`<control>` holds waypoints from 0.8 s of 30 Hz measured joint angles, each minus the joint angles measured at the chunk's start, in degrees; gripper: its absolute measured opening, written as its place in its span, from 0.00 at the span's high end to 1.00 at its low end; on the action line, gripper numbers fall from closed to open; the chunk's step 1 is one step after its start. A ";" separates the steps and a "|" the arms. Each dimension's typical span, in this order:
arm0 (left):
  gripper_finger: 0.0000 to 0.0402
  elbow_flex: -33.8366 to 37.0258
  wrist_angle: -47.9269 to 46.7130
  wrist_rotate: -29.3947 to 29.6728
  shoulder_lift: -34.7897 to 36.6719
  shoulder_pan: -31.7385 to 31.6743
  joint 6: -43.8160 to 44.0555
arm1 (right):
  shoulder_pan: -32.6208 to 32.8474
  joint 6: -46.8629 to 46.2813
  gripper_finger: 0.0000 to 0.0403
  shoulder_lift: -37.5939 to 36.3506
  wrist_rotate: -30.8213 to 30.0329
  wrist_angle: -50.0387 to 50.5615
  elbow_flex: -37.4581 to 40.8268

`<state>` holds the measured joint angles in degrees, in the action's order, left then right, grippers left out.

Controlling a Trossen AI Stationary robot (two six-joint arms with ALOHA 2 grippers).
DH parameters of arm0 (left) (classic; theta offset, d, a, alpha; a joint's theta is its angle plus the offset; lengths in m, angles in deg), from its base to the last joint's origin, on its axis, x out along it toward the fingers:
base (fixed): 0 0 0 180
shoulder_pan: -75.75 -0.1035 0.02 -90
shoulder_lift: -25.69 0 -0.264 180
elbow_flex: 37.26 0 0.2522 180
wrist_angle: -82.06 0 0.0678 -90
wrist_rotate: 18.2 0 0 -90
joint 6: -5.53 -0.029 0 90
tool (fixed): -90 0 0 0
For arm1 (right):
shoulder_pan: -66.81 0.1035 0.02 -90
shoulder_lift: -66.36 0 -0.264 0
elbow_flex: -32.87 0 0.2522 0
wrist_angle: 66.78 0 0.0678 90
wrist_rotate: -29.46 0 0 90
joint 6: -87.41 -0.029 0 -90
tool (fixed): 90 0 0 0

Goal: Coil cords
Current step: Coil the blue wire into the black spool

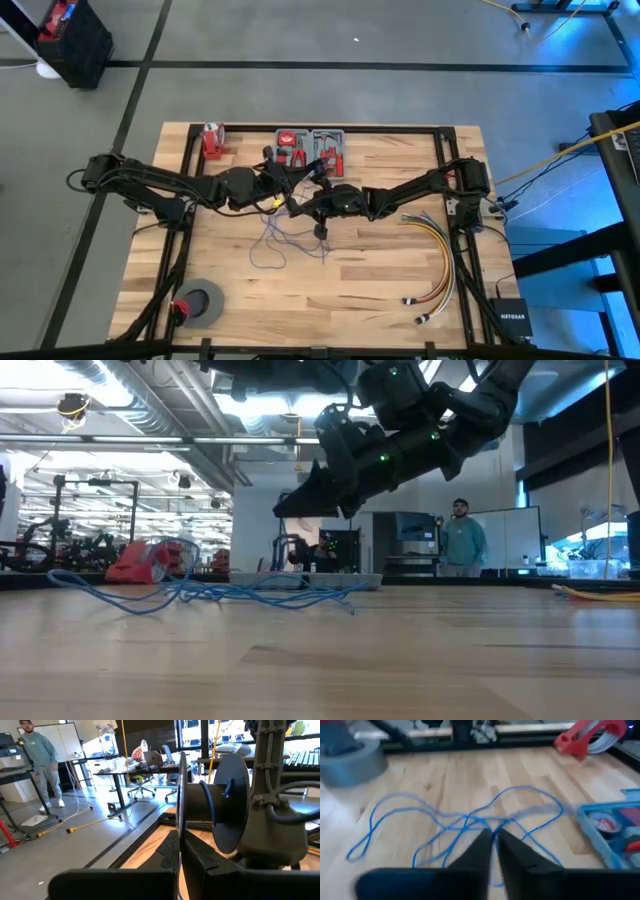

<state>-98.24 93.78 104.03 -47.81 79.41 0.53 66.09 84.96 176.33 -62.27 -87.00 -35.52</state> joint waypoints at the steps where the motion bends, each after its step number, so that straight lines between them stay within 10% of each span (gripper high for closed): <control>1: 1.00 0.00 0.67 -0.01 0.00 0.00 -0.54 | 0.05 0.53 0.97 0.00 0.07 1.24 0.00; 24: 1.00 -6.25 3.60 1.57 12.61 -0.02 -14.64 | 7.52 4.45 0.98 -0.02 -10.51 18.56 0.02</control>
<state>-104.49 97.38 105.60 -35.20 79.39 -14.11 73.61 89.41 176.31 -72.77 -68.44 -35.50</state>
